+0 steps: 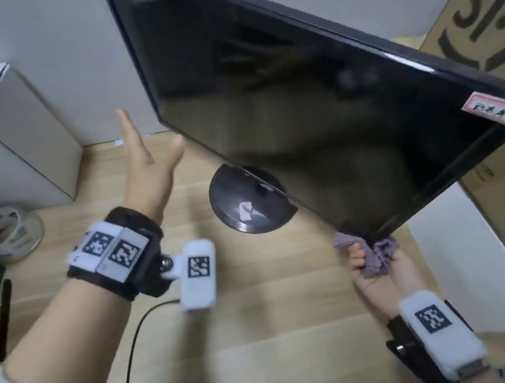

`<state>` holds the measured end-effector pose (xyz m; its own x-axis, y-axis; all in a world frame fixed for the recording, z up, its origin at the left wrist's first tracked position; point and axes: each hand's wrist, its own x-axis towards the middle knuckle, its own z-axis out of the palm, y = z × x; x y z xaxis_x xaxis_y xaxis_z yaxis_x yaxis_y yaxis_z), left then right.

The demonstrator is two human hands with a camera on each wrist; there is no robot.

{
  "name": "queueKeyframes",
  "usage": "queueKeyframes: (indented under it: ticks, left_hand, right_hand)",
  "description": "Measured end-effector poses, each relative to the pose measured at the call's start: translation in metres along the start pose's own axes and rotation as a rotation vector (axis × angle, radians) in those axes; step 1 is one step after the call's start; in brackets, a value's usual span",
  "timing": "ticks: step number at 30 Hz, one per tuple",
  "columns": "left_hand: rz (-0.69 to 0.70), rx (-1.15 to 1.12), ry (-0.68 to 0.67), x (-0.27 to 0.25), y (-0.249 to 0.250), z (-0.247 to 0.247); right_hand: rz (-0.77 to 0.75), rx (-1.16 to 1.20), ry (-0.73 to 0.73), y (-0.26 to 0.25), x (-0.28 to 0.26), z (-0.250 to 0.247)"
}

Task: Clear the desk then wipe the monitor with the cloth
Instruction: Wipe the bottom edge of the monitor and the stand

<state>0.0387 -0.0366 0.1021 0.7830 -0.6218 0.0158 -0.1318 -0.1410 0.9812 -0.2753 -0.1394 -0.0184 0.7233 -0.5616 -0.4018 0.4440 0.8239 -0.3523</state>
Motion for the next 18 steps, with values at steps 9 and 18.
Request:
queueKeyframes:
  ticks: [9, 18]
  left_hand:
    - [0.04, 0.078, 0.309, 0.108, 0.019, -0.017]
    - [0.057, -0.045, 0.214, 0.12, 0.002, -0.036]
  right_hand:
    - [-0.264, -0.048, 0.192, -0.066, 0.071, 0.005]
    - [-0.189, -0.196, 0.255, -0.091, 0.112, 0.025]
